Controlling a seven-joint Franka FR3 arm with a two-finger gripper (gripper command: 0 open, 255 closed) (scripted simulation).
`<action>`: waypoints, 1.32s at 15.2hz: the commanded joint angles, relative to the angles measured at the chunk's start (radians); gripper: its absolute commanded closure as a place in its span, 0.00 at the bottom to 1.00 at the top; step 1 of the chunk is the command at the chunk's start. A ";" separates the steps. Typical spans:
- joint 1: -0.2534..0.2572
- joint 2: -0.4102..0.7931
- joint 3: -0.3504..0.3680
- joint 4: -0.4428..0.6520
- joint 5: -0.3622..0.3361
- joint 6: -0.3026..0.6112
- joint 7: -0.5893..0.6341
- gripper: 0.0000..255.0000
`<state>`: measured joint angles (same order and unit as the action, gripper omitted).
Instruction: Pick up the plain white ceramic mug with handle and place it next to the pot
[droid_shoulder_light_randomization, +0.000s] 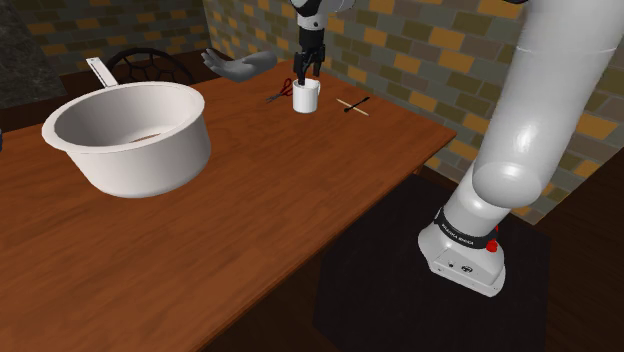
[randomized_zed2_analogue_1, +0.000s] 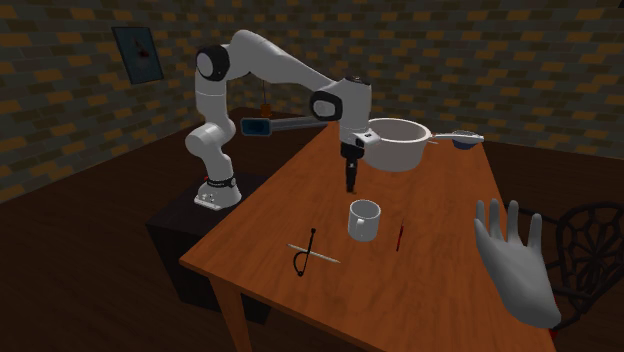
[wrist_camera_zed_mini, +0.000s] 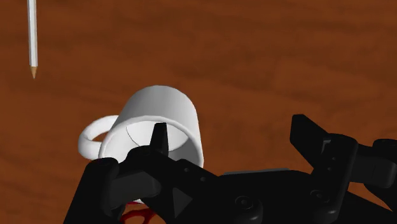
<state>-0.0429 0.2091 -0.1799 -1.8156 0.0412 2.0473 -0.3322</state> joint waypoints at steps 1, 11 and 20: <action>-0.009 0.082 0.002 0.086 0.019 -0.007 -0.022 0.00; -0.031 0.235 0.012 0.167 0.050 0.060 -0.057 0.00; -0.031 0.238 0.012 0.164 0.051 0.066 -0.057 1.00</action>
<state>-0.0741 0.4475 -0.1675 -1.6515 0.0925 2.1133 -0.3892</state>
